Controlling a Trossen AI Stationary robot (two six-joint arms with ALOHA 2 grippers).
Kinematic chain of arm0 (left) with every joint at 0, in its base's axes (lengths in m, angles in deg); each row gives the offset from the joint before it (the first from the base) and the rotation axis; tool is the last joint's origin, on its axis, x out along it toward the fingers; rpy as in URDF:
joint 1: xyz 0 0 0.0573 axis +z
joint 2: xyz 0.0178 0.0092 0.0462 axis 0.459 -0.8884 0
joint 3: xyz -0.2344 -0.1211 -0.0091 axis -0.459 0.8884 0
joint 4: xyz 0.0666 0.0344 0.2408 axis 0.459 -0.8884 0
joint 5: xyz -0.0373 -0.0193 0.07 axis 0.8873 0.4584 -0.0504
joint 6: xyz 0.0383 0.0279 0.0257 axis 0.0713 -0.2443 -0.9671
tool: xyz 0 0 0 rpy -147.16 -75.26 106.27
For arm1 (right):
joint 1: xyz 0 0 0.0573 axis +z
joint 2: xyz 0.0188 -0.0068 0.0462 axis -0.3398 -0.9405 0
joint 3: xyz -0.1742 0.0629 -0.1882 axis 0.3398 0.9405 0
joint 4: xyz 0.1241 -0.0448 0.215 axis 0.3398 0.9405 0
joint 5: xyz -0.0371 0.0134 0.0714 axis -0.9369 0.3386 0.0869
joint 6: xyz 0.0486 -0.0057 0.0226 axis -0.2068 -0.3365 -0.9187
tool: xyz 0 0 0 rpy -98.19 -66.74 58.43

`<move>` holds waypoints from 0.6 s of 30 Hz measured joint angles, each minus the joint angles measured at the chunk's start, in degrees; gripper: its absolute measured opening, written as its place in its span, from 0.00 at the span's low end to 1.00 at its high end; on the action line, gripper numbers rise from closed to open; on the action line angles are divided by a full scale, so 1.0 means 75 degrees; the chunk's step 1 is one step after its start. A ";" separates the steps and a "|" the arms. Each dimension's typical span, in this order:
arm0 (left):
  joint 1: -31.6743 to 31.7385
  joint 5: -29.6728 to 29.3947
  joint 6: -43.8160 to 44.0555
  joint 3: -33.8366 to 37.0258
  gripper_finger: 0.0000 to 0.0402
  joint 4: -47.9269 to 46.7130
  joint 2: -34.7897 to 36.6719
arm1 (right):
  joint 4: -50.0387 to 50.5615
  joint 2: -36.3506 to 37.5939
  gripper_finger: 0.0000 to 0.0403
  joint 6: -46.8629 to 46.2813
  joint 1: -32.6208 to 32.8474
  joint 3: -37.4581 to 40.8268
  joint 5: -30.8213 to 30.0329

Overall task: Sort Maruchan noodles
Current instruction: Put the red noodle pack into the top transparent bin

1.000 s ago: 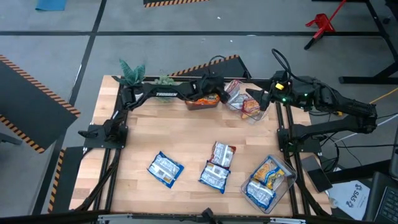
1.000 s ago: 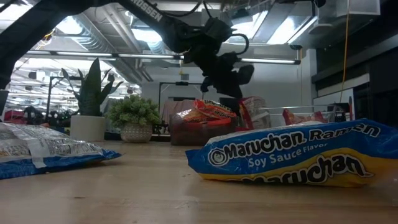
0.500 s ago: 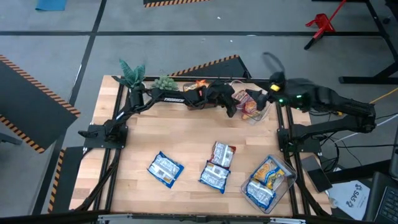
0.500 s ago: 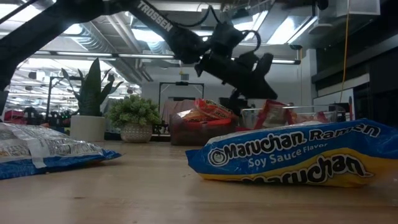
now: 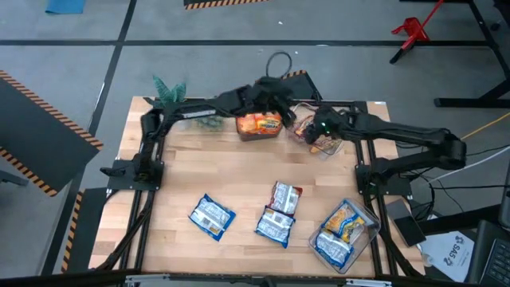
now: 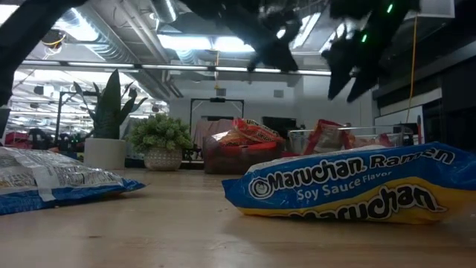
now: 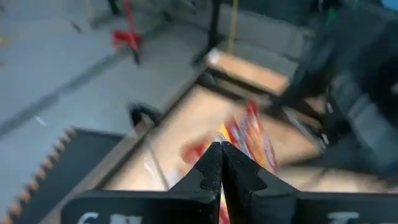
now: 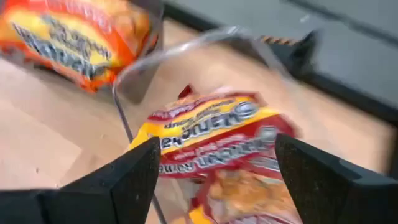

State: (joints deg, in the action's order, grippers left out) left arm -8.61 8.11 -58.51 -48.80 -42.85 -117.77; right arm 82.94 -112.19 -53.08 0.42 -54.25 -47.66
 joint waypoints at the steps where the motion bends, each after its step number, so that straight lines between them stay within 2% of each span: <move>1: 0.0032 -0.0115 -0.0112 -0.0006 0.00 -0.0067 0.0160 | -0.0361 -0.0102 0.75 0.0152 -0.0224 0.0206 0.0302; 5: 0.0062 -0.0630 -0.0557 0.0010 0.00 -0.0245 0.0536 | -0.0889 -0.0523 0.75 0.0191 -0.0951 0.0628 0.1292; 10: 0.0051 -0.0945 -0.0866 0.0014 0.00 -0.0342 0.0699 | 0.0069 -0.0784 0.75 0.0092 -0.1262 0.0679 0.1470; 15: 0.0053 -0.0947 -0.0977 0.0014 0.00 -0.0561 0.0693 | 0.0013 -0.0444 0.75 -0.0007 -0.1267 0.0538 0.2104; 18: 0.0060 -0.0959 -0.1104 0.0014 0.00 -0.0640 0.0693 | 0.0000 -0.0297 0.75 -0.0116 -0.1249 0.0140 0.2150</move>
State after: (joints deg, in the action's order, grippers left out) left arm -8.16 0.92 -66.79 -48.69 -47.65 -112.57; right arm 82.93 -114.42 -53.95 -8.95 -53.20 -31.53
